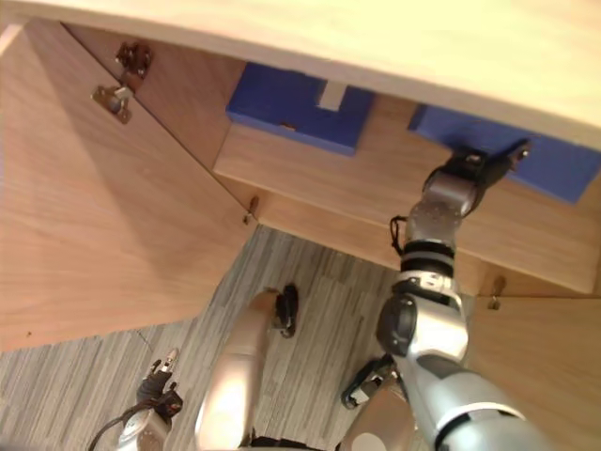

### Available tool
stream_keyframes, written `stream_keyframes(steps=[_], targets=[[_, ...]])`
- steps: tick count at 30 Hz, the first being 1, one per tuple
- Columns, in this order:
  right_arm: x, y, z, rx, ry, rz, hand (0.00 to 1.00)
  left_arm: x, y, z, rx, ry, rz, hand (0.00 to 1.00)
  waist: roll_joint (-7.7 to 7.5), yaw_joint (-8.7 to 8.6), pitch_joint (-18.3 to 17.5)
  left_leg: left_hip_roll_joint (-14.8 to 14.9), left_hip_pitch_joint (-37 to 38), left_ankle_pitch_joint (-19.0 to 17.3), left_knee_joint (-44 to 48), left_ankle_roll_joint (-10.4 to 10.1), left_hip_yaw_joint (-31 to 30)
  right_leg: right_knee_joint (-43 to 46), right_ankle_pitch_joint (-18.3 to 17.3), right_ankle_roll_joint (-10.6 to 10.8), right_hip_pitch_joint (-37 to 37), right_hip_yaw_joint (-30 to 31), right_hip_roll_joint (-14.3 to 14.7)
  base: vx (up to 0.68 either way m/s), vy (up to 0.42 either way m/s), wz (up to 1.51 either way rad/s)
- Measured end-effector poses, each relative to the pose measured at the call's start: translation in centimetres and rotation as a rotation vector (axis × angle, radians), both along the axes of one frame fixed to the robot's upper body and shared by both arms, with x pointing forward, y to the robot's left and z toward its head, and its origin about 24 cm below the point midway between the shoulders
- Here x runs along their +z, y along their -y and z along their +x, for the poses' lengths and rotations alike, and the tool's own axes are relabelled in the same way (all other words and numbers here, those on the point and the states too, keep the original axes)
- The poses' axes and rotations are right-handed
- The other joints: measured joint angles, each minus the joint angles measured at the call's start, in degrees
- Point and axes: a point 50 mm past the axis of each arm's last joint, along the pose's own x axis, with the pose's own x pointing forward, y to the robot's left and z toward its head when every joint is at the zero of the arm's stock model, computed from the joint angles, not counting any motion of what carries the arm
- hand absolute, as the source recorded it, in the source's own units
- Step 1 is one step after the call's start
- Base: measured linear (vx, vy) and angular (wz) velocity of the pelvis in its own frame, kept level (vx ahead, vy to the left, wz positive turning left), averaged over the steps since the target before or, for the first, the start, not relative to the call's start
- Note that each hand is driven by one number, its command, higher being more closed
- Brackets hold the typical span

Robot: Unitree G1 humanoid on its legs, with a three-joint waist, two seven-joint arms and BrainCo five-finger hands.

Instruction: Walk over to the cabinet, pick up the folder, carry it to the office cabinet, place the folder inside the office cabinet, then close the office cabinet door

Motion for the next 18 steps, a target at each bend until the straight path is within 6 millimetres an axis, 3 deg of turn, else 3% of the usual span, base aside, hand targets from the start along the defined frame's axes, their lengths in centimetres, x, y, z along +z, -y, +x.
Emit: stream_keyframes(steps=[5,10,18], targets=[[1.7,1.4,0.1,-0.006,-0.003,-0.036,1.00,0.2,0.1,0.7,-0.001,0.015,-0.005,0.00,0.04,0.19,0.06,-1.14,-3.67,-0.25,3.00,0.04,-0.69,4.24,-1.86,0.05,-2.74,-0.02,-2.03,-0.03,0.036,0.15],[3.6,1.3,0.5,0.021,-0.030,-0.162,1.00,0.3,0.4,1.0,-0.013,0.022,-0.005,0.00,0.06,0.15,0.06,-1.28,-6.74,-0.10,4.45,-0.12,-1.30,6.30,-2.52,-0.32,-5.31,0.01,-2.31,0.00,0.009,0.03],[4.2,2.1,0.9,0.004,-0.172,-0.363,1.00,0.8,0.4,1.6,0.004,0.046,-0.007,0.00,0.06,-0.16,0.07,-1.34,-10.77,1.00,4.67,-0.09,-1.66,7.41,-2.49,-0.48,-9.34,-0.03,-2.37,0.00,0.000,0.00]])
